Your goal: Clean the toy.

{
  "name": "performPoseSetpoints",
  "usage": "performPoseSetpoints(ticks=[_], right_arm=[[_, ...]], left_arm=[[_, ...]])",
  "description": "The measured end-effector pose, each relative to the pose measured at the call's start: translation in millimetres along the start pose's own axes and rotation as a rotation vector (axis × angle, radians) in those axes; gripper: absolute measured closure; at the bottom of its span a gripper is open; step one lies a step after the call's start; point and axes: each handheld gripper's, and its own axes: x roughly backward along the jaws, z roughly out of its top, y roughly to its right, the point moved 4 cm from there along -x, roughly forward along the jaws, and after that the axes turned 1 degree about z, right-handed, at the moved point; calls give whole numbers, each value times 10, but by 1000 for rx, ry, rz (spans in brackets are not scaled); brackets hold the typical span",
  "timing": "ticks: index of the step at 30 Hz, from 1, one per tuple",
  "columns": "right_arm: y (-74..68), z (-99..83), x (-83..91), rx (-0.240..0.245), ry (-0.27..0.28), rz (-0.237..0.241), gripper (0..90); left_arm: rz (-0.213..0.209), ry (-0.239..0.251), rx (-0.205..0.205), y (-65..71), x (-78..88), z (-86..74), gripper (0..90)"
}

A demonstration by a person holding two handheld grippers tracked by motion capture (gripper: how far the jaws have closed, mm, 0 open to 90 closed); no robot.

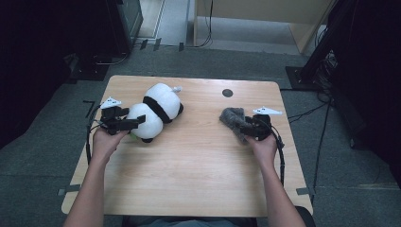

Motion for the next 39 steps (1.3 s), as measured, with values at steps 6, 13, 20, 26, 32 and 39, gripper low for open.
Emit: performPoseSetpoints(ticks=[6, 13, 20, 26, 32, 39], right_arm=[[-93, 21, 81, 23, 3, 0, 409], [-316, 53, 192, 57, 35, 42, 408], [-544, 20, 256, 100, 38, 94, 408], [-742, -83, 268, 147, 29, 127, 392], [-920, -144, 252, 184, 36, 138, 391], [-1134, -266, 198, 242, 19, 171, 422]], left_arm=[[-26, 10, -34, 141, 32, 37, 145], [-93, -6, -84, 392, -3, 27, 150], [-147, -21, -124, 684, -108, -28, 151], [-210, -23, -132, 896, -195, -114, 161], [-226, -41, -152, 1062, -278, -219, 162], [-242, -54, -166, 1249, -380, -397, 169]])
